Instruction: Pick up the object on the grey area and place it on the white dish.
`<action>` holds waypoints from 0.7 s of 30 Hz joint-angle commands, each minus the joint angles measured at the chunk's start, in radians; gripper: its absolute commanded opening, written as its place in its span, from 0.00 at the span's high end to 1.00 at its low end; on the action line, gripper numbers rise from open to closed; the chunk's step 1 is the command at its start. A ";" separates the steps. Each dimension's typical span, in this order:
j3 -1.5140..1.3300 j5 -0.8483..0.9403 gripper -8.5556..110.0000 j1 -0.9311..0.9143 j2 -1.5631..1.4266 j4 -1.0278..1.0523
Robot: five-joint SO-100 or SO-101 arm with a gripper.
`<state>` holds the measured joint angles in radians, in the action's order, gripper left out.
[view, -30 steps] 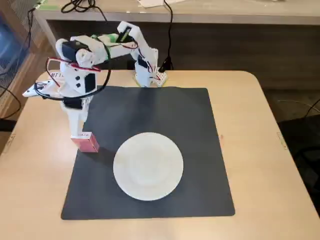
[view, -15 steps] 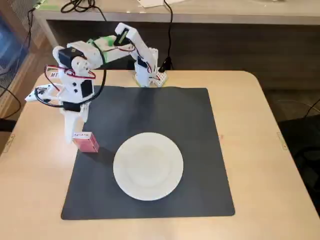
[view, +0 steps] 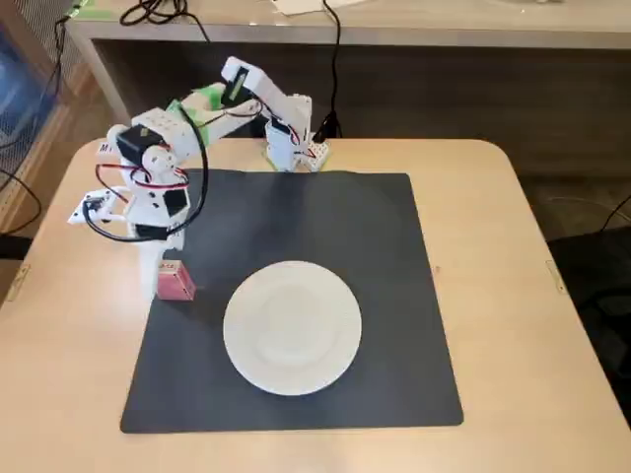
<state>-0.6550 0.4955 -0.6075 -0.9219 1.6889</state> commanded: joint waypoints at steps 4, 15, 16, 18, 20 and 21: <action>0.133 -0.014 0.55 0.020 0.075 0.005; 0.482 -0.064 0.93 0.021 0.327 0.003; 0.483 -0.064 0.93 0.023 0.327 0.003; 0.483 -0.064 0.93 0.025 0.322 0.003; 0.489 -0.064 0.93 0.028 0.316 0.003; 0.491 -0.066 0.93 0.031 0.305 0.005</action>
<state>-0.2316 0.4372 -0.5906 -0.5768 1.6889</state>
